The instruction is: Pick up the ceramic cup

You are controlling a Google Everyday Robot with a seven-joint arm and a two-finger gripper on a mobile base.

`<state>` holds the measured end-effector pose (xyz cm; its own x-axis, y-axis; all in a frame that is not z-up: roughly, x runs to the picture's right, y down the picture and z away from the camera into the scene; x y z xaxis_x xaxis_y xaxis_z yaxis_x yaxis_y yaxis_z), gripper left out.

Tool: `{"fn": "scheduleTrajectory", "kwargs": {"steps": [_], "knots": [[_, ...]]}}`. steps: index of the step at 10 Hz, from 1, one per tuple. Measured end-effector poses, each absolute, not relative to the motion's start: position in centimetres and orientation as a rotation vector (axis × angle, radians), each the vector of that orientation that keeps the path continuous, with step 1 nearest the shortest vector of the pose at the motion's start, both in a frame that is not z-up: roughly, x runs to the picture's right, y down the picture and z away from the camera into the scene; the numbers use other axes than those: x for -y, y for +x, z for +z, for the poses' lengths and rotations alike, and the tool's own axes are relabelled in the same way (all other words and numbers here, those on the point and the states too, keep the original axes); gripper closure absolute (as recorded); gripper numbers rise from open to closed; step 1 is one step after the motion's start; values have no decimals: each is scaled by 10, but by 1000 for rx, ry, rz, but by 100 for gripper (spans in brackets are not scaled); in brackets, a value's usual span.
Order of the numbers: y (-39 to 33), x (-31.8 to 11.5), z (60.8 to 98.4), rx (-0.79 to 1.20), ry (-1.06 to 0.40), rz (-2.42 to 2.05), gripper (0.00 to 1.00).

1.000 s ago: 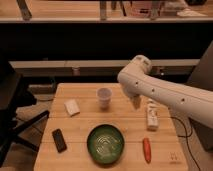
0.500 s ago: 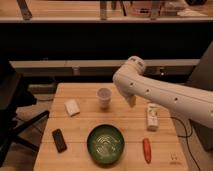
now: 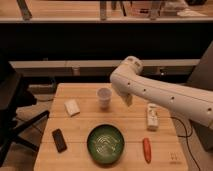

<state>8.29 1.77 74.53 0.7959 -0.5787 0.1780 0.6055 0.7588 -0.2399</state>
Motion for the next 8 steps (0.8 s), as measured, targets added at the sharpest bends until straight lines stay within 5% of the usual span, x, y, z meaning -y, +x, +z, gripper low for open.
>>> {"fn": "scheduleTrajectory", "kwargs": {"steps": [8], "knots": [[65, -12, 766, 160, -257, -722, 20]]}}
